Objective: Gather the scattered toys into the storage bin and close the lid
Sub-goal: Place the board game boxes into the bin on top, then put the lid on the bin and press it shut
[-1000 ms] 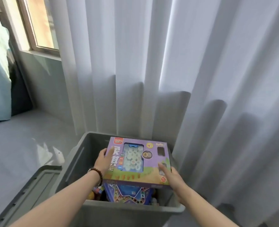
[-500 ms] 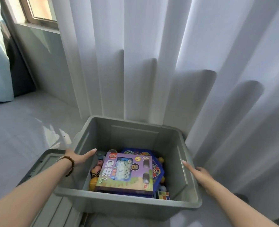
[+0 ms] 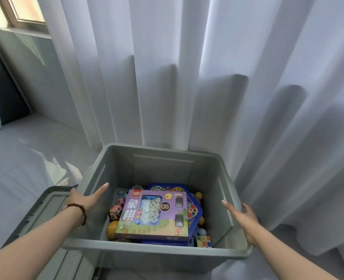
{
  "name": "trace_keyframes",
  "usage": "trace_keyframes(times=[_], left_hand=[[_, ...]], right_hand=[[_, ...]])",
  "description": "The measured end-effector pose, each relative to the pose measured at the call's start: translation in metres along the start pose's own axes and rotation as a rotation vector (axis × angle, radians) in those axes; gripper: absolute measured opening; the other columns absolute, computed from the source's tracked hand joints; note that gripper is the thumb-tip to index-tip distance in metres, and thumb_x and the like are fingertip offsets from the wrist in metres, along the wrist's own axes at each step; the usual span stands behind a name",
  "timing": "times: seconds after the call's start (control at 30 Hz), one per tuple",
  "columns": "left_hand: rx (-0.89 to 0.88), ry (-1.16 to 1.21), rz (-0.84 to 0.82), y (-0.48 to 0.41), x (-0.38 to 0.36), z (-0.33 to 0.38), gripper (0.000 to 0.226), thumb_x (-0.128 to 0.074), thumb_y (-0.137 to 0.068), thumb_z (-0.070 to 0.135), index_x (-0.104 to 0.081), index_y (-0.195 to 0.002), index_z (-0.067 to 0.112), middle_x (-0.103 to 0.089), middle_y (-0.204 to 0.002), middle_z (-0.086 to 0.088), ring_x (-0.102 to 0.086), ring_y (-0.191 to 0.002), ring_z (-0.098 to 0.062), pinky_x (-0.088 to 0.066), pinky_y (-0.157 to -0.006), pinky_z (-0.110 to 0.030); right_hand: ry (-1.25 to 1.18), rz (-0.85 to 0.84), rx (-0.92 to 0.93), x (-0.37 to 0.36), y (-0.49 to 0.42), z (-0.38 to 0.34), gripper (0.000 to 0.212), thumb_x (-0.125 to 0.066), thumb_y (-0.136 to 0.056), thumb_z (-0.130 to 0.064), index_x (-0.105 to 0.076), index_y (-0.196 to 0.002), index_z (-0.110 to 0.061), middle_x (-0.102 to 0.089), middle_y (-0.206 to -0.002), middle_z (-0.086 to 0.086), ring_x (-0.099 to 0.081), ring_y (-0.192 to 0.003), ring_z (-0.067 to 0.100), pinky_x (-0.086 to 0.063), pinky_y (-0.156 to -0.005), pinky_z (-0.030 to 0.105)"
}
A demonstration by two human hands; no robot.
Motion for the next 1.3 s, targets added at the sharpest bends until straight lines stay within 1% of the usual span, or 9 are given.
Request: trace_keyframes(times=[0.13, 0.33, 0.5, 0.63, 0.83, 1.0, 1.1, 1.2, 1.3], left_hand=[[0.007, 0.077, -0.064, 0.034, -0.017, 0.014, 0.112, -0.071, -0.061, 0.065, -0.022, -0.144, 0.007, -0.035, -0.143, -0.023, -0.037, -0.128, -0.044, -0.037, -0.102, -0.058], [-0.011, 0.076, -0.211, 0.099, -0.063, 0.025, 0.111, -0.072, -0.064, 0.061, -0.021, -0.145, 0.005, -0.032, -0.146, -0.022, -0.035, -0.131, -0.041, -0.036, -0.103, -0.054], [-0.016, -0.171, -0.376, 0.133, -0.093, 0.027, 0.112, -0.06, -0.067, 0.072, -0.017, -0.147, 0.007, -0.024, -0.152, -0.018, -0.03, -0.136, -0.038, -0.031, -0.106, -0.053], [-0.052, -0.238, -0.432, 0.135, -0.107, 0.029, 0.118, -0.058, -0.063, 0.076, -0.014, -0.149, 0.008, -0.021, -0.153, -0.018, -0.027, -0.138, -0.039, -0.029, -0.108, -0.055], [-0.066, -0.3, -0.407, 0.124, -0.121, 0.025, 0.117, -0.063, -0.064, 0.071, -0.012, -0.148, 0.008, -0.021, -0.153, -0.019, -0.028, -0.137, -0.039, -0.03, -0.109, -0.055], [-0.138, -0.42, -0.392, 0.119, -0.122, 0.027, 0.107, -0.066, -0.067, 0.066, -0.023, -0.145, 0.006, -0.037, -0.143, -0.02, -0.042, -0.126, -0.038, -0.041, -0.101, -0.051], [-0.256, -0.395, -0.324, 0.131, -0.112, 0.035, 0.091, -0.065, -0.073, 0.06, -0.031, -0.14, 0.007, -0.046, -0.135, -0.018, -0.05, -0.118, -0.035, -0.046, -0.096, -0.047], [-0.324, -0.363, -0.244, 0.138, -0.08, 0.035, 0.09, -0.06, -0.078, 0.06, -0.028, -0.143, 0.008, -0.04, -0.144, -0.016, -0.043, -0.128, -0.033, -0.039, -0.105, -0.044], [-0.279, -0.3, -0.13, 0.129, -0.02, 0.003, 0.092, -0.056, -0.08, 0.061, -0.022, -0.146, 0.007, -0.031, -0.15, -0.015, -0.034, -0.136, -0.031, -0.03, -0.111, -0.042]], right_hand=[[0.028, 0.002, -0.029, 0.045, 0.017, 0.01, 0.08, -0.078, -0.067, -0.046, -0.045, -0.13, -0.01, -0.058, -0.109, 0.011, -0.057, -0.099, 0.031, -0.049, -0.092, 0.046], [0.057, 0.102, -0.065, 0.128, 0.045, 0.048, 0.077, -0.078, -0.067, -0.047, -0.049, -0.127, -0.008, -0.057, -0.106, 0.011, -0.055, -0.097, 0.031, -0.047, -0.091, 0.044], [0.087, 0.179, -0.051, 0.181, 0.056, 0.06, 0.076, -0.074, -0.074, -0.043, -0.043, -0.133, -0.006, -0.053, -0.122, 0.017, -0.05, -0.105, 0.034, -0.038, -0.084, 0.038], [0.077, 0.182, -0.058, 0.187, 0.063, 0.08, 0.077, -0.077, -0.069, -0.044, -0.046, -0.129, -0.007, -0.055, -0.111, 0.012, -0.053, -0.098, 0.031, -0.046, -0.084, 0.039], [0.028, 0.159, -0.072, 0.178, 0.065, 0.1, 0.099, -0.08, -0.06, -0.052, -0.032, -0.139, -0.013, -0.049, -0.128, 0.01, -0.05, -0.114, 0.03, -0.043, -0.1, 0.045], [0.331, 0.099, -0.202, 0.176, 0.063, 0.09, 0.114, -0.07, -0.068, -0.062, -0.006, -0.148, -0.013, -0.006, -0.155, 0.014, -0.016, -0.141, 0.036, -0.026, -0.112, 0.049], [0.514, 0.102, 0.041, 0.149, 0.066, 0.042, 0.109, -0.066, -0.071, -0.063, -0.005, -0.15, -0.018, 0.002, -0.158, 0.009, -0.006, -0.145, 0.031, -0.018, -0.115, 0.047], [0.422, -0.112, 0.313, 0.079, 0.088, -0.021, 0.094, -0.065, -0.078, -0.054, -0.013, -0.149, -0.021, 0.002, -0.158, 0.003, -0.008, -0.145, 0.025, -0.018, -0.115, 0.042], [0.306, -0.352, 0.502, -0.013, 0.131, -0.075, 0.082, -0.061, -0.082, -0.052, -0.02, -0.148, -0.026, -0.005, -0.157, -0.003, -0.015, -0.144, 0.02, -0.022, -0.114, 0.04]])
Point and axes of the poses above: each hand's wrist, its own y-axis away from the middle knuckle, its own x-axis out of the back of the hand, z = x × y, the point moved 6 cm from there along -y, towards the middle knuckle
